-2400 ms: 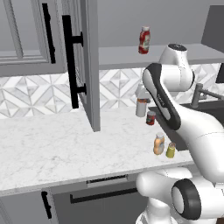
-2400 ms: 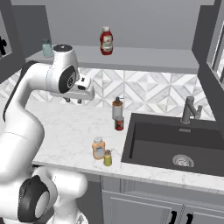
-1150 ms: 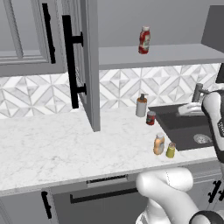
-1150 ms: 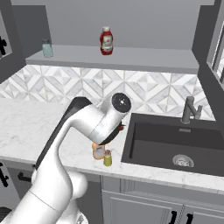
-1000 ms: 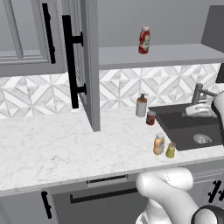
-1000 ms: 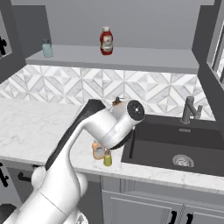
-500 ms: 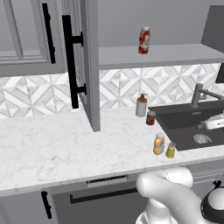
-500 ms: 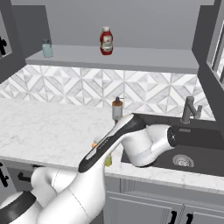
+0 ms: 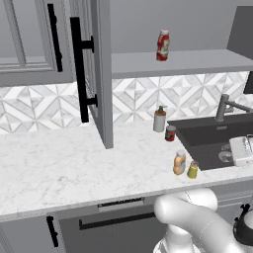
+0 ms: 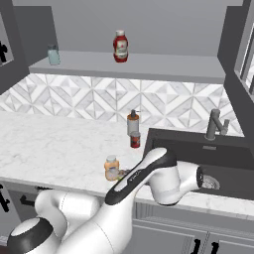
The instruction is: Put the shaker and condiment bottle from the counter next to their counterparts in the cabinet.
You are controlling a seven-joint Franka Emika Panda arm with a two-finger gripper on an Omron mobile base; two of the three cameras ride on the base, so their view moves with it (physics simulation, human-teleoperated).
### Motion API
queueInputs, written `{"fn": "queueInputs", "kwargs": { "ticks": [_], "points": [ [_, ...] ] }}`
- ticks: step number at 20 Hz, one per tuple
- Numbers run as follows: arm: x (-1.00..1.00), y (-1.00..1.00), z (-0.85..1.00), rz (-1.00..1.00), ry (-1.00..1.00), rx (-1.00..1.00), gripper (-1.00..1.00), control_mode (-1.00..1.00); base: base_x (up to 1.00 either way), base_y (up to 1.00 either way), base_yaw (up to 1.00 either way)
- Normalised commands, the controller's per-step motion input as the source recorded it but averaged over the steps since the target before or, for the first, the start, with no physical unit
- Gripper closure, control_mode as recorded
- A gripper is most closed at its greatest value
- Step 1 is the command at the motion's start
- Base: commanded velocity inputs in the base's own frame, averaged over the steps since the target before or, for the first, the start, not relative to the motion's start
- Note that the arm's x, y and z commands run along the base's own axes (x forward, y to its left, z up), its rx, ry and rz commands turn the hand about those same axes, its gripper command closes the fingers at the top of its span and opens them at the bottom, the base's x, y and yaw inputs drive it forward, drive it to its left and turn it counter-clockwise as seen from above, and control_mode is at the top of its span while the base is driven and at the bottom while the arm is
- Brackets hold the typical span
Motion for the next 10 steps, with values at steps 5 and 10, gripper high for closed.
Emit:
{"fn": "queueInputs", "kwargs": {
  "ticks": [5,10],
  "points": [
    [0.02,0.00,-0.02,0.09,0.00,-0.03,-1.00,-1.00,0.00,0.00,0.00],
    [0.00,0.01,-0.03,0.01,0.00,-0.08,-1.00,-1.00,0.00,0.00,0.00]
  ]
}}
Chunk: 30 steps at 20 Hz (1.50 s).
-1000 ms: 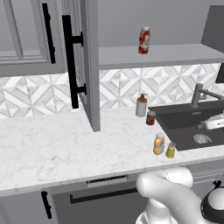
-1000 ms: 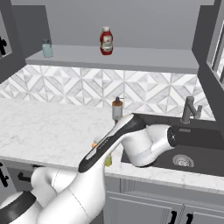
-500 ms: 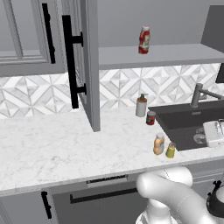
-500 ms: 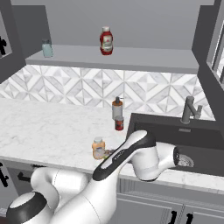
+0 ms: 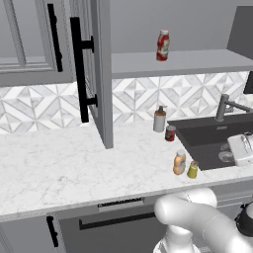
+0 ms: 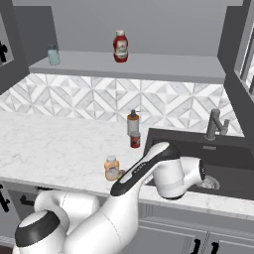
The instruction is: Put the shaker and condiment bottle from the counter next to their counterparts in the cabinet.
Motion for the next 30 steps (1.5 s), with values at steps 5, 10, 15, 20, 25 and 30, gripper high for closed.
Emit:
{"fn": "queueInputs", "kwargs": {
  "ticks": [5,10,15,20,25,30],
  "points": [
    [0.00,0.10,-0.16,0.00,0.00,-0.14,-1.00,-1.00,0.00,0.00,0.00],
    [0.00,0.25,-0.18,0.00,0.00,-0.08,-1.00,-1.00,0.00,0.00,0.00],
    [0.10,0.07,-0.28,0.00,0.04,0.02,-1.00,-1.00,0.00,0.00,0.00],
    [0.15,0.00,-0.51,0.00,0.14,0.08,-1.00,-1.00,0.00,0.00,0.00],
    [0.25,0.00,-0.10,0.00,0.08,0.10,-1.00,-1.00,0.00,0.00,0.00],
    [0.13,0.01,-0.06,0.00,0.05,0.08,-1.00,-1.00,0.00,0.00,0.00]
  ]
}}
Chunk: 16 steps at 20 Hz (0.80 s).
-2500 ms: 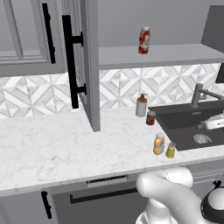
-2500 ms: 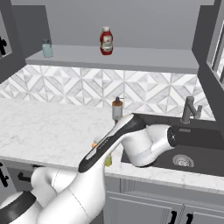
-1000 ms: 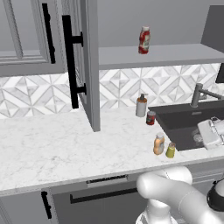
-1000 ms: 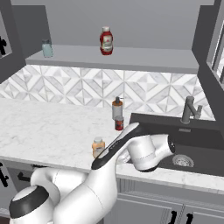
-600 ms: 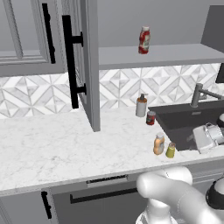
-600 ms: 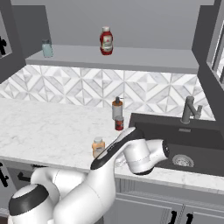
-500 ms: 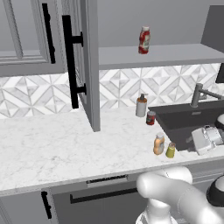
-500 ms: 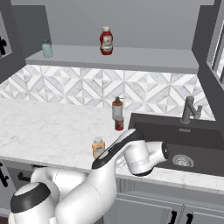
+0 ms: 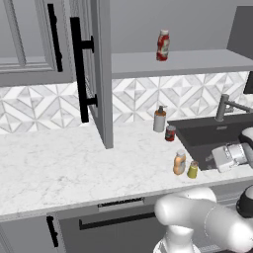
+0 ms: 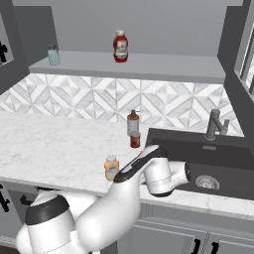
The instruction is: Put the shaker and condiment bottle from the counter next to their counterparts in the cabinet.
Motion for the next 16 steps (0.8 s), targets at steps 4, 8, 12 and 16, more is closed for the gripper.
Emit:
{"fn": "queueInputs", "kwargs": {
  "ticks": [4,8,12,16],
  "points": [
    [0.02,0.00,-0.29,0.00,0.01,0.01,-1.00,-1.00,0.00,0.00,0.00],
    [0.09,0.04,-0.31,0.00,0.00,0.00,-1.00,-1.00,0.00,0.00,0.00],
    [0.33,0.16,-0.18,-0.01,0.00,0.00,-1.00,-1.00,0.00,0.00,0.00],
    [0.26,0.03,-0.10,0.00,0.00,0.00,-1.00,-1.00,0.00,0.00,0.00]
  ]
}}
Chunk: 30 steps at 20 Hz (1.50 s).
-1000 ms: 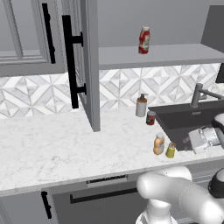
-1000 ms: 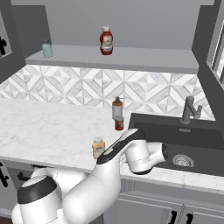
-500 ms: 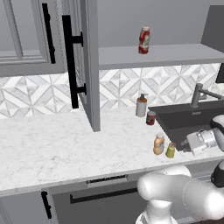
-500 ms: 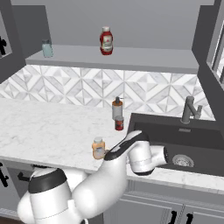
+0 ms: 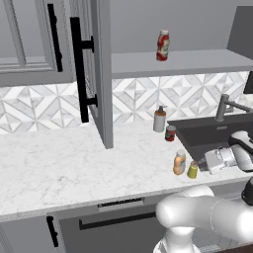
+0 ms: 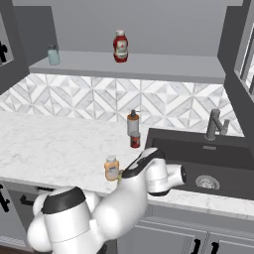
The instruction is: Put the shaker and condiment bottle from the counter next to their counterparts in the cabinet.
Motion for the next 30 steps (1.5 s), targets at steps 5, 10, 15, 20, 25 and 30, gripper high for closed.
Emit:
{"fn": "queueInputs", "kwargs": {
  "ticks": [5,10,15,20,25,30],
  "points": [
    [0.00,0.00,-0.05,0.00,0.00,0.00,-1.00,-1.00,0.00,0.00,0.00],
    [0.00,0.03,-0.09,0.00,0.00,0.00,-1.00,-1.00,0.00,0.00,0.00],
    [0.01,0.13,-0.14,0.00,0.00,0.00,-1.00,-1.00,0.00,0.00,0.00],
    [0.09,0.22,-0.14,0.00,0.00,0.00,-1.00,-1.00,0.00,0.00,0.00],
    [0.23,0.15,-0.12,0.00,0.00,0.00,-1.00,-1.00,0.00,0.00,0.00],
    [0.14,0.02,-0.23,0.00,0.00,0.00,1.00,-1.00,0.00,0.00,0.00]
  ]
}}
